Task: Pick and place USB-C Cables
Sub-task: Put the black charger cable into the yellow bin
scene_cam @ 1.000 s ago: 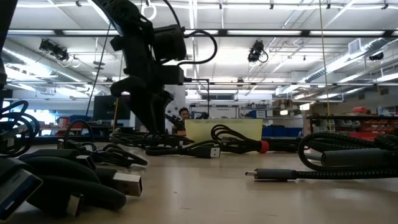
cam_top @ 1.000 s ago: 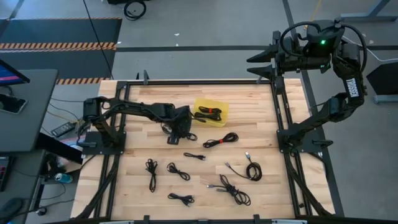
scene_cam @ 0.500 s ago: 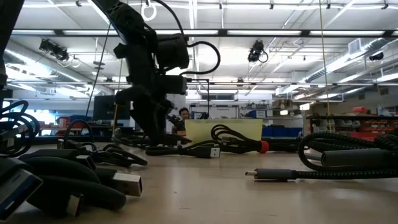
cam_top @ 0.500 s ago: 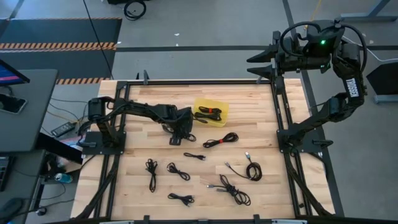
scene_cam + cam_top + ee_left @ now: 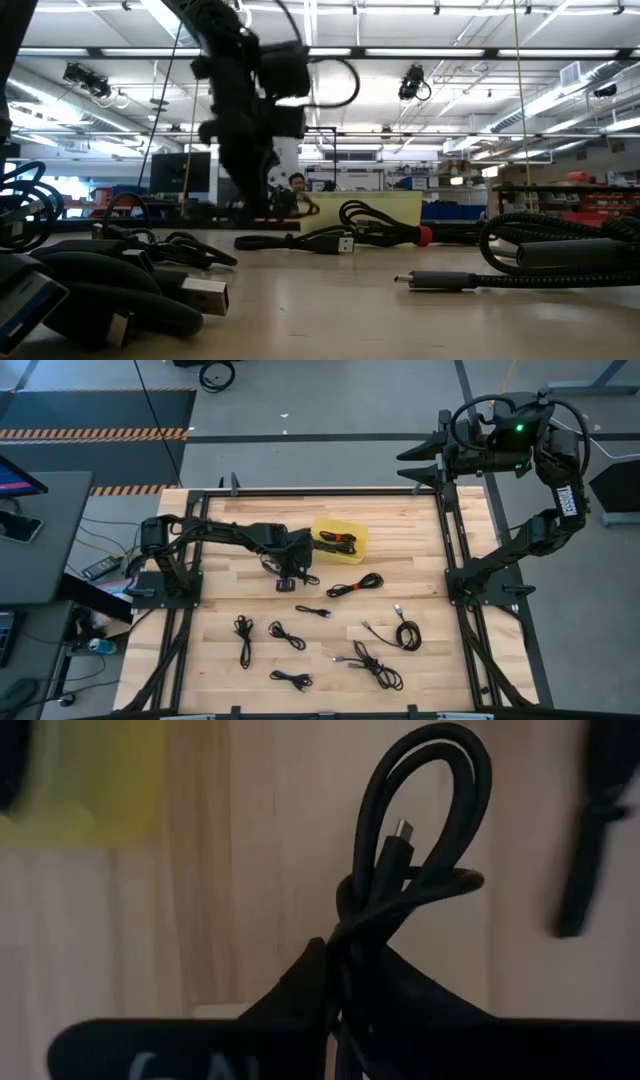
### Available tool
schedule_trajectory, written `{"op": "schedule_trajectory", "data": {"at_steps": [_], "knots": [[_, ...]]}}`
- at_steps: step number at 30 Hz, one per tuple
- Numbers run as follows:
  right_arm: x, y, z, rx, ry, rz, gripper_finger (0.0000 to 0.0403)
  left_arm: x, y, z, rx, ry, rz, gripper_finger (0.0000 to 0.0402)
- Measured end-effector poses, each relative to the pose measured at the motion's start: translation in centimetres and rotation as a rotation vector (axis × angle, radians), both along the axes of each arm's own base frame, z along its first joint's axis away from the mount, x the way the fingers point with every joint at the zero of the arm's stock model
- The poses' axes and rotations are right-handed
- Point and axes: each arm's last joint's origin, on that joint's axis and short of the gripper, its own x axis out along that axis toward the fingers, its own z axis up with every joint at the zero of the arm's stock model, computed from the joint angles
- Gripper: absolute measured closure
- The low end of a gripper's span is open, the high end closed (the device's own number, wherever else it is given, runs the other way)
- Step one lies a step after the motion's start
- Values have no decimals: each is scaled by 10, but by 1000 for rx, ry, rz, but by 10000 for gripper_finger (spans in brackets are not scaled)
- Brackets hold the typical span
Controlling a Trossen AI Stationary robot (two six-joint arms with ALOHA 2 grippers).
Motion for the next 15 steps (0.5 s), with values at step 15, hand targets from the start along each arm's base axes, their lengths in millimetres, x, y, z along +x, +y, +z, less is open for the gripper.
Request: {"op": "schedule_trajectory", "data": {"at_steps": [15], "knots": [[0,0,0,0,-1,0,251,46,30,142,189,-328,-90,351]]}}
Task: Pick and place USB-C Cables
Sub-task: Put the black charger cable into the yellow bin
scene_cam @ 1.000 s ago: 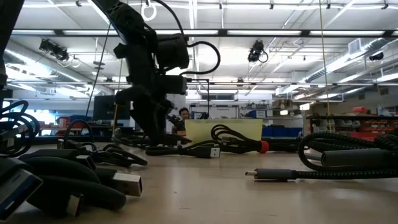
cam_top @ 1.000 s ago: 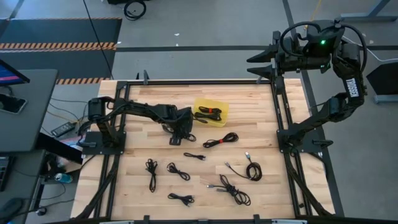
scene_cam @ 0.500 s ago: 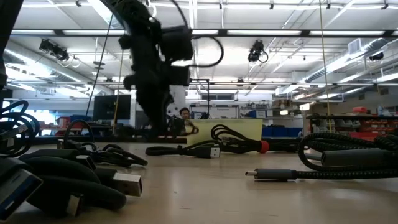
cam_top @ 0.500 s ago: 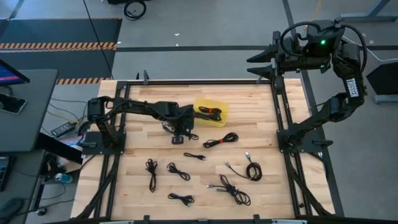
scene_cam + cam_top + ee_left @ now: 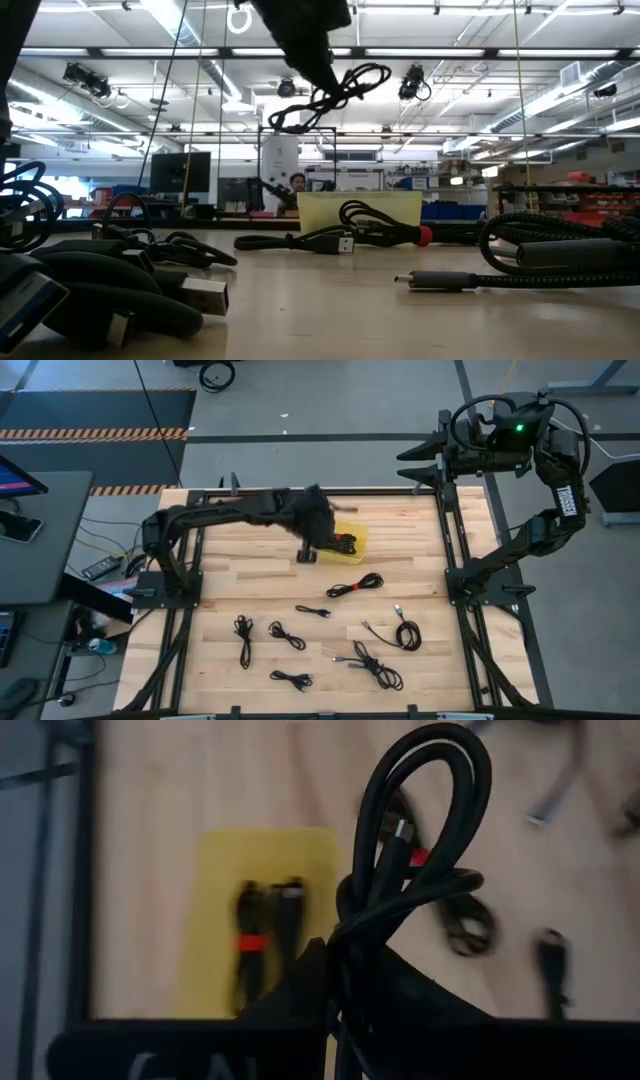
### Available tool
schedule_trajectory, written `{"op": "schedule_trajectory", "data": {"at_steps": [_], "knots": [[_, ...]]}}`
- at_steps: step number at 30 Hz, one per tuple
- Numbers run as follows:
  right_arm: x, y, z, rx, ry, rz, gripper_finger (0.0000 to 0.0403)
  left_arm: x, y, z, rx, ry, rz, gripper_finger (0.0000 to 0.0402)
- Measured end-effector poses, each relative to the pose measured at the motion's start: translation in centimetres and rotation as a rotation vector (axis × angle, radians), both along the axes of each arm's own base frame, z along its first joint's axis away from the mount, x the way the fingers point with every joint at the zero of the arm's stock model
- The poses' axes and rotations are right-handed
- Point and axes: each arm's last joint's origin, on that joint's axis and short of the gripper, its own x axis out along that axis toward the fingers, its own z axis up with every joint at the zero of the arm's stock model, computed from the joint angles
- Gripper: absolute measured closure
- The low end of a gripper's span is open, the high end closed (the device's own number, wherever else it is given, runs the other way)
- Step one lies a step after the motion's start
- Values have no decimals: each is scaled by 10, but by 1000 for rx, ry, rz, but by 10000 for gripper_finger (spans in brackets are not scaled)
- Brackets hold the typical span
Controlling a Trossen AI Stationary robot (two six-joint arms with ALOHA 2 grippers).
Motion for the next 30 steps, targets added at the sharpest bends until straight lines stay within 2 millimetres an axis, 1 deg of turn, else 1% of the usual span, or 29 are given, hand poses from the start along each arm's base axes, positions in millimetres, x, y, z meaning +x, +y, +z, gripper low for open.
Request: {"op": "schedule_trajectory", "data": {"at_steps": [2,4,6,8,12,15,18,22,28,30], "knots": [[0,0,0,0,0,0,251,3,14,1,2,-6,35,351],[0,0,0,0,0,0,251,7,25,-4,2,-5,59,351],[0,0,0,0,0,0,251,15,34,-13,-7,-17,64,351],[0,0,0,0,0,0,251,25,39,-25,-49,-45,43,351],[0,0,0,0,0,0,251,48,38,-53,-138,-77,-12,351],[0,0,0,4,-1,-1,251,58,36,-72,-162,-61,-21,351],[0,0,0,8,0,-2,251,64,33,-90,-177,-17,-32,351],[0,0,0,9,2,-2,251,68,36,-109,-189,18,-29,351],[0,0,-2,13,16,-2,251,70,47,-120,-158,30,13,351],[0,0,-2,16,17,-3,251,68,52,-120,-144,28,36,351]]}}
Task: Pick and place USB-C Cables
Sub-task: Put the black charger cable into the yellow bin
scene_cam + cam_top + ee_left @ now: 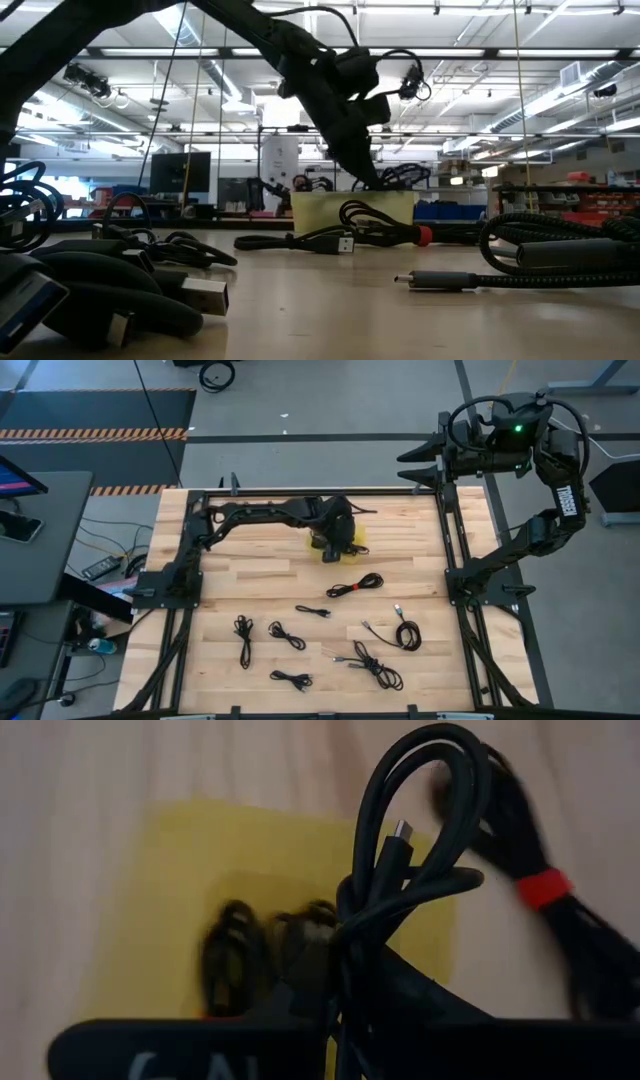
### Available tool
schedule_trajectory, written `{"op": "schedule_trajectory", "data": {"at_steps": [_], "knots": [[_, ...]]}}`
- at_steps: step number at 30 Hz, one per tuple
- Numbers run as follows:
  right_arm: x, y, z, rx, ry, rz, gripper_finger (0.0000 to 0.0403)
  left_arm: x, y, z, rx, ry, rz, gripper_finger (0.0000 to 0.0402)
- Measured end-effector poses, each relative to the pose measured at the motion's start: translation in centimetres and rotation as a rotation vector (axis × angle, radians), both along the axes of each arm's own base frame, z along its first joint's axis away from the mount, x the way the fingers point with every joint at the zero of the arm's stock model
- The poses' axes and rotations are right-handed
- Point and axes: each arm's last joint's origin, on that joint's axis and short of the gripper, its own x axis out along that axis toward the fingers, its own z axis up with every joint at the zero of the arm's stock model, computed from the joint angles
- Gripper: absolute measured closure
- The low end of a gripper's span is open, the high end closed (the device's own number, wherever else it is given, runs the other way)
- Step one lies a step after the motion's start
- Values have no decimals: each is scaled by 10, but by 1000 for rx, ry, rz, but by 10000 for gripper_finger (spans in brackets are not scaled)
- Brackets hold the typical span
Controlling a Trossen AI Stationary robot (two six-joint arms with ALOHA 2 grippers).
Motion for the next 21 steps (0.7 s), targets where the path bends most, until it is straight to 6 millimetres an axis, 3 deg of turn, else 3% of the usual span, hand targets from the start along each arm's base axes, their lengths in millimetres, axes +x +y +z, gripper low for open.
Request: {"op": "schedule_trajectory", "data": {"at_steps": [7,18,21], "knots": [[0,0,0,6,4,-1,251,-7,17,1,12,16,68,351],[0,0,-1,6,5,-1,251,-13,17,-3,2,88,50,351],[0,0,-1,6,5,-1,251,-13,16,-3,3,88,50,324]]}}
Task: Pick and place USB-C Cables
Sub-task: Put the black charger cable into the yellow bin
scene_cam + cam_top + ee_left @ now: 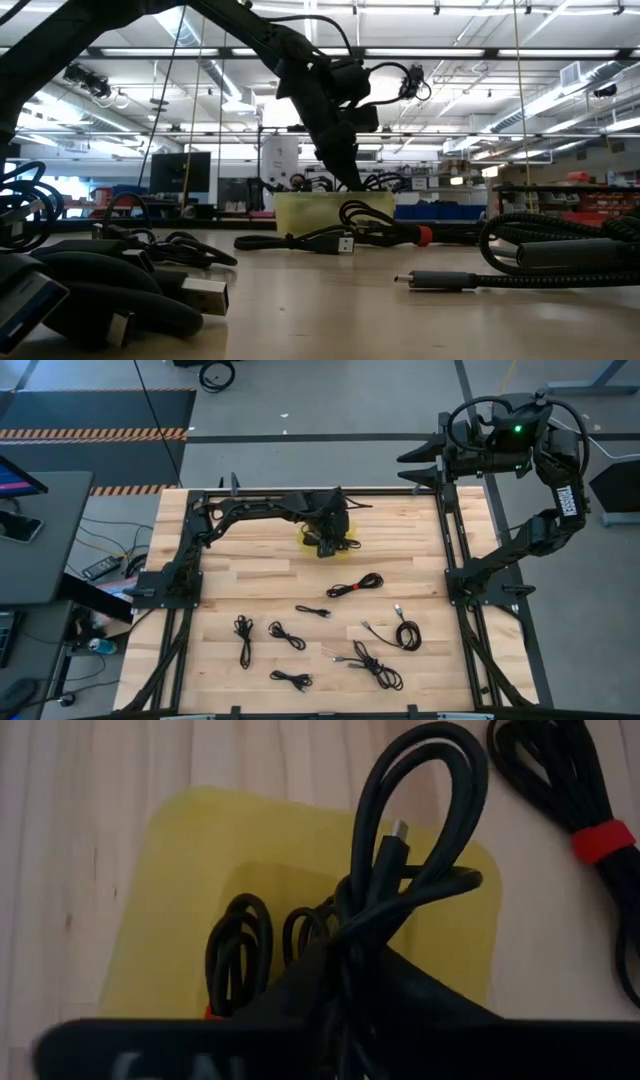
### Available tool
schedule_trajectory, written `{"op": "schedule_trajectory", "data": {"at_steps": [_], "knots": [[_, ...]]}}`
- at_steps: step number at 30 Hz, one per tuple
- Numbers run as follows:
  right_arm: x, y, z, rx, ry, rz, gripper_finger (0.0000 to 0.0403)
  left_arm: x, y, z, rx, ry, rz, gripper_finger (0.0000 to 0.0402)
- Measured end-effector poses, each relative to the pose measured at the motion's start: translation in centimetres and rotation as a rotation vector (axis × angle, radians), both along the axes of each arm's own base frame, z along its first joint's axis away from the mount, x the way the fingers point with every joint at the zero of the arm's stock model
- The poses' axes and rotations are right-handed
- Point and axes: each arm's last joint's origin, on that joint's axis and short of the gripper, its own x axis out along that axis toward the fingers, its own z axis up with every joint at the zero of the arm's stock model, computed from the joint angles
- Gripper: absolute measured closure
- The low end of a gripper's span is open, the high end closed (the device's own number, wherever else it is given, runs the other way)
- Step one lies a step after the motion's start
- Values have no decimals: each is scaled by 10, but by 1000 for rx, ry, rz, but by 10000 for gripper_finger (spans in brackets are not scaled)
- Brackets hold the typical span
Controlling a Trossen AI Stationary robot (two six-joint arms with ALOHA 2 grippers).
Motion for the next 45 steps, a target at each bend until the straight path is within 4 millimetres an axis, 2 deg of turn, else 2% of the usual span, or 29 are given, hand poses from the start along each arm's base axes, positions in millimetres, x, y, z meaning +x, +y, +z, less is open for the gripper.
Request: {"op": "schedule_trajectory", "data": {"at_steps": [6,12,15,21,24,27,31,36,40,45], "knots": [[0,0,-1,3,11,0,251,1,-3,1,-12,-6,15,234],[-1,0,-3,9,32,0,251,1,-8,17,-23,2,15,204],[-1,0,-3,9,33,0,251,1,-10,40,-33,31,12,203],[-1,0,-3,-9,36,5,251,-4,-23,105,-47,59,-3,213],[-2,0,-5,-4,59,1,251,-20,-32,136,-70,135,6,214],[-3,0,-10,0,112,-32,251,-41,-40,153,-108,282,70,214],[1,-3,-21,65,215,-87,251,-57,-49,160,-173,319,184,214],[18,-6,-42,197,408,-127,251,-76,-69,165,-212,352,218,214],[47,-4,-63,257,533,-128,251,-90,-84,165,-210,380,258,214],[79,4,-108,306,748,-92,251,-114,-98,157,-140,444,335,214]]}}
